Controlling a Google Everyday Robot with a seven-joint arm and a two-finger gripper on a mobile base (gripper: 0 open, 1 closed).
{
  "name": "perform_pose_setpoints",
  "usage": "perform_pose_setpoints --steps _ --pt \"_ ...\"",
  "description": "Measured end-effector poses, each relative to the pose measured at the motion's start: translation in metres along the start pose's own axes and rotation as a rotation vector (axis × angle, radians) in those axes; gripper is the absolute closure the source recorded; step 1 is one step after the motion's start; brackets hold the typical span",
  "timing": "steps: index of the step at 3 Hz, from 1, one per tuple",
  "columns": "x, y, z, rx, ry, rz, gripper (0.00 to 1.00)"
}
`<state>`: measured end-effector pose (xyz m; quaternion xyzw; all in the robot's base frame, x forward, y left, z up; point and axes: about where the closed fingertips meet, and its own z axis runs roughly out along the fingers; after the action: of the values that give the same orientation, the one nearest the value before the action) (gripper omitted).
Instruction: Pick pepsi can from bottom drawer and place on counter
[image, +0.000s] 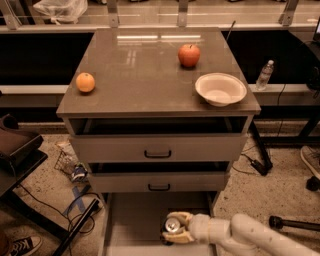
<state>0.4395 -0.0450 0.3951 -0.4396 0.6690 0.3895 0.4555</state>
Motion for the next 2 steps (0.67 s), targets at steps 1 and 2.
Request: perform_pose_setpoints --steps 1,2 --pt "-0.083 -0.009 -0.057 0.011 -0.043 0.01 1.0" --pt "-0.163 -0.021 -0.105 0.055 -0.066 0.011 1.0"
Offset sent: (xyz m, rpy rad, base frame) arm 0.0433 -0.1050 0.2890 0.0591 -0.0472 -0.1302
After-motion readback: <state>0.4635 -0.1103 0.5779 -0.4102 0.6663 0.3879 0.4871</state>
